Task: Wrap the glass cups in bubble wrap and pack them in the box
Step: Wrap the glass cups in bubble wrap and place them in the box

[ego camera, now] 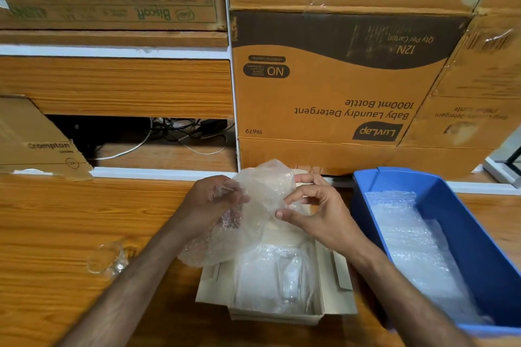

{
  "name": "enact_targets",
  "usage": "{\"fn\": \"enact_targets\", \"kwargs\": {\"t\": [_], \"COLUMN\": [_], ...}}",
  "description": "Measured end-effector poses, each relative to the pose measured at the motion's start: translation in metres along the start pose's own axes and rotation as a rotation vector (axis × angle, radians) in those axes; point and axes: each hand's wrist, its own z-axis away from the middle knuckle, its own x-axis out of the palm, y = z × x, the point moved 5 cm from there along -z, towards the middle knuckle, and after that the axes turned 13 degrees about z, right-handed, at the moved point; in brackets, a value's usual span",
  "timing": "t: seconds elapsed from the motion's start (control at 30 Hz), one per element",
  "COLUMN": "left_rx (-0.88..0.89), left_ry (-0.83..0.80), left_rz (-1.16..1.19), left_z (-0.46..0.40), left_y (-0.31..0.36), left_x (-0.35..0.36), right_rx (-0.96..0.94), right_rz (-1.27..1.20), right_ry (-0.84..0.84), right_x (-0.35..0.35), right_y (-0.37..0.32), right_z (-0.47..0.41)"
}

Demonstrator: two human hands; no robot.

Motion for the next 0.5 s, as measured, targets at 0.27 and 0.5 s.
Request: {"fn": "enact_targets", "kwargs": {"t": [0.27,0.5], "left_rx": [-0.161,-0.166], "left_ry": [0.186,0.023], "left_rz": [0.196,0.326], "left_z": [-0.011,-0.003], "left_y": [-0.016,0.000], "left_x": [-0.004,0.011], "right_rx": [-0.334,-0.512], "right_rz": [0.253,0.516], "right_ry": [0.038,-0.217], "right_x": [-0.006,0.038], "right_y": [-0.033,-0.019], "right_z": [0.038,0.060]}}
